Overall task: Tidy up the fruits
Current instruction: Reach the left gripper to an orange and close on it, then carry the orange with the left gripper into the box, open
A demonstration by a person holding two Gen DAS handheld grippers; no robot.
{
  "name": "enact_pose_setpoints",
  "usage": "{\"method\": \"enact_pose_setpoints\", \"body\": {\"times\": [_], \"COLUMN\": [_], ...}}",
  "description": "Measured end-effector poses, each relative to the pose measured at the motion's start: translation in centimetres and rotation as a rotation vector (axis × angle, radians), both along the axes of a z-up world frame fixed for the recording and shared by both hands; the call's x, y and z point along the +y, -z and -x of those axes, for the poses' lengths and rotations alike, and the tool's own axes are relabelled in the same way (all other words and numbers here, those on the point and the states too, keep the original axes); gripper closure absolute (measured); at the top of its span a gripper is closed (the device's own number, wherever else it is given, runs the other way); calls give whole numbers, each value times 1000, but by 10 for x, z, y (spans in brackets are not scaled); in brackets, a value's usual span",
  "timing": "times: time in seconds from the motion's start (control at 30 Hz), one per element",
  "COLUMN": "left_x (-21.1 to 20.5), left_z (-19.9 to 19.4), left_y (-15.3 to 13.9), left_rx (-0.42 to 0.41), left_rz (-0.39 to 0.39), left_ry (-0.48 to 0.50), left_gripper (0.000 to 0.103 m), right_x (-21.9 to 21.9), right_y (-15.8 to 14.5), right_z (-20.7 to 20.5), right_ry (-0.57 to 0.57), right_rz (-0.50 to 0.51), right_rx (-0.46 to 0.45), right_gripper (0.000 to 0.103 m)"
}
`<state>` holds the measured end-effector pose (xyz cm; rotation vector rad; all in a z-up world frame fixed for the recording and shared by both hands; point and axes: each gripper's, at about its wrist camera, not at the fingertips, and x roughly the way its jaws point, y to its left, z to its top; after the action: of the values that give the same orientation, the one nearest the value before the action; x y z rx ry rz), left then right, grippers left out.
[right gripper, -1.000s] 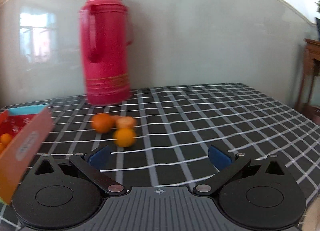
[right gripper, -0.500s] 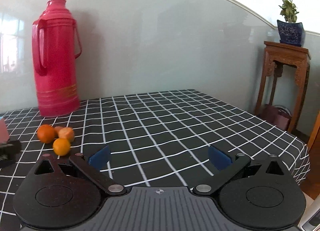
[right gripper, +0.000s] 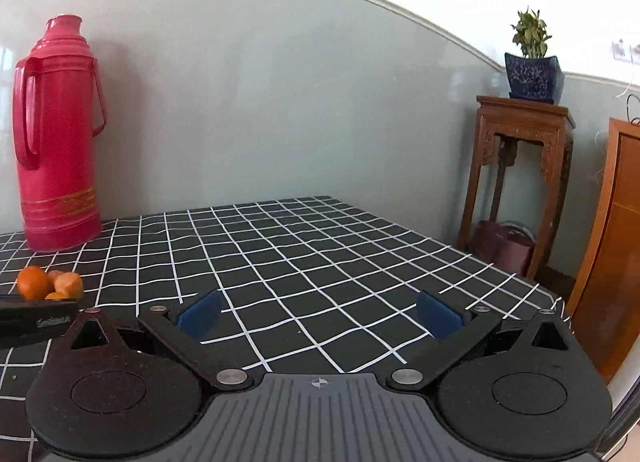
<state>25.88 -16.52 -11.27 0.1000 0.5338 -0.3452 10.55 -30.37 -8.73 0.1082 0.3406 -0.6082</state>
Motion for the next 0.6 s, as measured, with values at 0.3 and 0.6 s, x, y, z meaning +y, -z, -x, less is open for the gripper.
{"method": "enact_pose_setpoints", "body": {"times": [0.3,0.6], "left_x": [-5,0], "left_z": [-14,-4], "left_y": [5,-1], "left_rx": [64,-7], "left_rz": [26,19], "left_ry": [14,-19], "left_gripper": [81,81], "right_x": [1,4], "right_y": [0,0], "right_z": [0,-2], "right_ry": [25,2], "right_rz": [31,24], "right_rx": [-5,-4], "right_gripper": [0,0]}}
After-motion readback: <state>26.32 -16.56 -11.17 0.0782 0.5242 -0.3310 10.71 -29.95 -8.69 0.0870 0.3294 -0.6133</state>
